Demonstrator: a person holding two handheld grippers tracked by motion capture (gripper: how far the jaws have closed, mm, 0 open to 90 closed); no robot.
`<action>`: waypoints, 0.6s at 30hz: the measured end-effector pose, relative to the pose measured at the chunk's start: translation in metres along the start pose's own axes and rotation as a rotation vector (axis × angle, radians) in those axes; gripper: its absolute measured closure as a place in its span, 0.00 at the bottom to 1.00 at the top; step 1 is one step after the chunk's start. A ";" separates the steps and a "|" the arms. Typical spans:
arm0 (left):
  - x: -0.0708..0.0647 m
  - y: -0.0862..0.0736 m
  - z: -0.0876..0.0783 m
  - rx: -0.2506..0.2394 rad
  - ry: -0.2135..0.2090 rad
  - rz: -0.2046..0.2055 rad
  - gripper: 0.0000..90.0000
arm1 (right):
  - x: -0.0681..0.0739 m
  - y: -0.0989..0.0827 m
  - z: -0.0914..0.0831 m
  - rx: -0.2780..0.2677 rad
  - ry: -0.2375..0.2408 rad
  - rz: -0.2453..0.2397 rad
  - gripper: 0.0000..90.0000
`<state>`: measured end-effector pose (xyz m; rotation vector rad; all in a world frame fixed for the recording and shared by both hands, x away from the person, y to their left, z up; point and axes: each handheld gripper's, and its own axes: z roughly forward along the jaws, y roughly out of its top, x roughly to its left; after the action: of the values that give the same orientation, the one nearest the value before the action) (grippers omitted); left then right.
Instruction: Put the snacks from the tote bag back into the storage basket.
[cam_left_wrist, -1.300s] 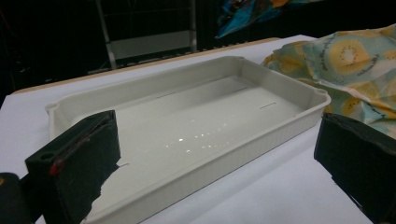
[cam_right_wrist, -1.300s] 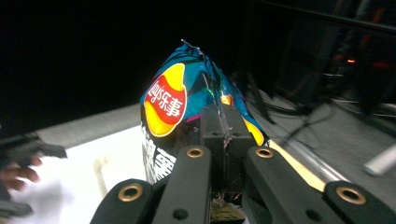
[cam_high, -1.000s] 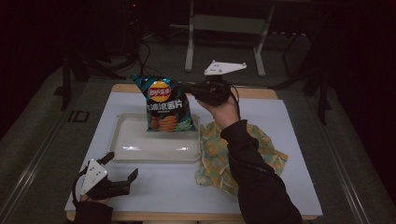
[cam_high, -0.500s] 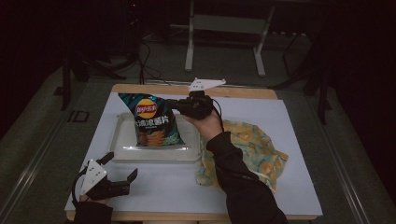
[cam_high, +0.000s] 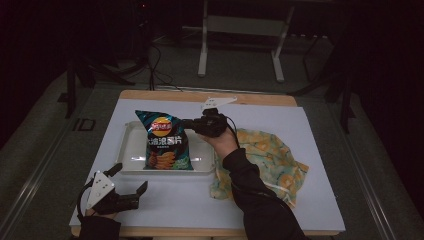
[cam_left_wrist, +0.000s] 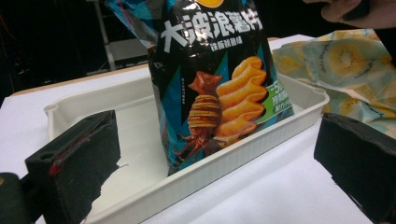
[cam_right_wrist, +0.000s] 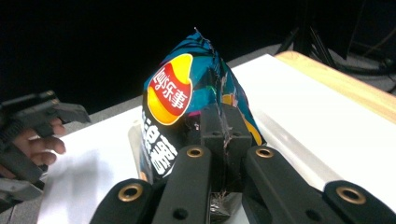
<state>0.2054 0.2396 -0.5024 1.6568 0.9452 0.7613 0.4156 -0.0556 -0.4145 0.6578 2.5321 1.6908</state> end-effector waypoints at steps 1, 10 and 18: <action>0.000 0.000 0.000 0.000 -0.001 -0.001 0.01 | -0.002 -0.002 0.000 0.009 -0.007 0.005 1.00; 0.000 0.000 0.001 0.004 -0.005 -0.001 0.01 | -0.013 -0.010 0.011 0.083 -0.133 0.025 1.00; 0.000 0.000 0.001 0.003 -0.009 -0.004 0.01 | -0.021 -0.006 0.027 0.142 -0.220 0.014 0.99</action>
<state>0.2059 0.2390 -0.5027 1.6586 0.9433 0.7491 0.4395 -0.0419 -0.4353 0.8227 2.5116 1.3651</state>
